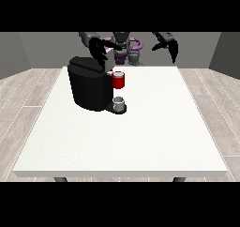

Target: Insert the coffee pod into the coffee machine and close the lid

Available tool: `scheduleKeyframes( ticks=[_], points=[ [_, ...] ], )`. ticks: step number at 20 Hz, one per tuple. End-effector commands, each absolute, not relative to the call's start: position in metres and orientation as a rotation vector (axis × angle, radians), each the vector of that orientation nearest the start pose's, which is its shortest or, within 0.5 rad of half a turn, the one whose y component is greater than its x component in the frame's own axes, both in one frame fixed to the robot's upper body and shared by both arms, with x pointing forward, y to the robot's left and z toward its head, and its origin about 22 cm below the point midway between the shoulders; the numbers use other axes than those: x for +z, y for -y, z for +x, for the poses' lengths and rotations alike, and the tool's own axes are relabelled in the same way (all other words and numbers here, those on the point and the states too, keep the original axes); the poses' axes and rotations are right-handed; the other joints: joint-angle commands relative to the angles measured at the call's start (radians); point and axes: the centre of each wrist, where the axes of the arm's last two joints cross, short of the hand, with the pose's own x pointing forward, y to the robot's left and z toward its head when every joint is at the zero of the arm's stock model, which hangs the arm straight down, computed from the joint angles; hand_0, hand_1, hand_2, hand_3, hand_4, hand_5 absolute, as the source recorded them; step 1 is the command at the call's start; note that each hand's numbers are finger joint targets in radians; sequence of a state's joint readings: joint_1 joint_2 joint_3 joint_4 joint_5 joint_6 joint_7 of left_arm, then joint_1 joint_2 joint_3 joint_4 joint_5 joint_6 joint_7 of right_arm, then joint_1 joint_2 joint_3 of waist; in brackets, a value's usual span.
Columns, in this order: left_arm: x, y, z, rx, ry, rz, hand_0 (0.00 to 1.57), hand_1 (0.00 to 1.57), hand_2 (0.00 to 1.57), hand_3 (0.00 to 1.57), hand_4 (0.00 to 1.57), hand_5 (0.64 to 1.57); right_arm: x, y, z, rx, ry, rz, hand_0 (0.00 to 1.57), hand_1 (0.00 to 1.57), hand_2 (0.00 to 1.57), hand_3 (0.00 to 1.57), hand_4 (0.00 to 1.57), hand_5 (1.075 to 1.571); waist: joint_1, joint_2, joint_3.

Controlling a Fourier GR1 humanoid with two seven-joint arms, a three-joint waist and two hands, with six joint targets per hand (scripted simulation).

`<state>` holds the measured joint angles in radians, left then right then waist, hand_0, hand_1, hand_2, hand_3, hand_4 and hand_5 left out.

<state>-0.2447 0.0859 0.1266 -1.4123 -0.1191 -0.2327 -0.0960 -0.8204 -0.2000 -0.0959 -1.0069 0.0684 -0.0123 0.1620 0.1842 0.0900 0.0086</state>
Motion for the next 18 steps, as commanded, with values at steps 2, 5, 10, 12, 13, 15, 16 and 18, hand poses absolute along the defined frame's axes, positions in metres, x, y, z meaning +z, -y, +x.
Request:
scheduleKeyframes(
  ticks=[2,5,10,12,13,15,16,18],
  points=[
    [0.035,-0.250,0.306,-0.351,1.733,-0.028,0.00,0.00,0.00,0.00,0.36,1.571,0.161,0.156,0.418,0.385,1.730,-0.086,0.00,0.00,0.00,0.00,0.00,1.571,0.076,0.013,-0.0091],
    [0.027,-0.239,0.300,-0.351,1.709,-0.071,0.00,0.00,0.00,0.00,0.38,1.571,0.164,0.170,0.417,0.429,1.737,-0.141,0.00,0.00,0.00,0.00,0.09,1.571,0.103,0.011,-0.0086],
    [0.047,-0.247,0.315,-0.396,1.772,-0.085,0.00,0.00,0.00,0.00,0.38,1.571,0.205,0.160,0.418,0.402,1.823,-0.225,0.00,0.00,0.00,0.00,0.26,1.571,0.170,0.057,-0.0093],
    [0.056,-0.230,0.318,-0.411,1.801,-0.122,0.00,0.00,0.00,0.00,0.43,1.571,0.213,0.172,0.420,0.405,1.825,-0.255,0.00,0.00,0.00,0.00,0.24,1.571,0.197,0.080,-0.0080],
    [0.064,-0.244,0.325,-0.405,1.825,-0.102,0.00,0.00,0.00,0.00,0.42,1.571,0.214,0.163,0.417,0.387,1.831,-0.245,0.00,0.00,0.00,0.00,0.16,1.571,0.191,0.093,-0.0087],
    [0.060,-0.239,0.324,-0.399,1.815,-0.111,0.00,0.00,0.00,0.00,0.43,1.571,0.218,0.170,0.415,0.386,1.835,-0.245,0.00,0.00,0.00,0.00,0.13,1.571,0.197,0.103,-0.0081],
    [0.055,-0.232,0.324,-0.418,1.791,-0.154,0.00,0.00,0.00,0.00,0.44,1.571,0.225,0.161,0.413,0.408,1.821,-0.235,0.00,0.00,0.00,0.00,0.10,1.571,0.213,0.089,-0.0087],
    [0.066,-0.228,0.329,-0.417,1.807,-0.133,0.00,0.00,0.00,0.00,0.37,1.571,0.235,0.173,0.412,0.419,1.843,-0.297,0.00,0.00,0.00,0.00,0.09,1.571,0.233,0.124,-0.0075]
  ],
)
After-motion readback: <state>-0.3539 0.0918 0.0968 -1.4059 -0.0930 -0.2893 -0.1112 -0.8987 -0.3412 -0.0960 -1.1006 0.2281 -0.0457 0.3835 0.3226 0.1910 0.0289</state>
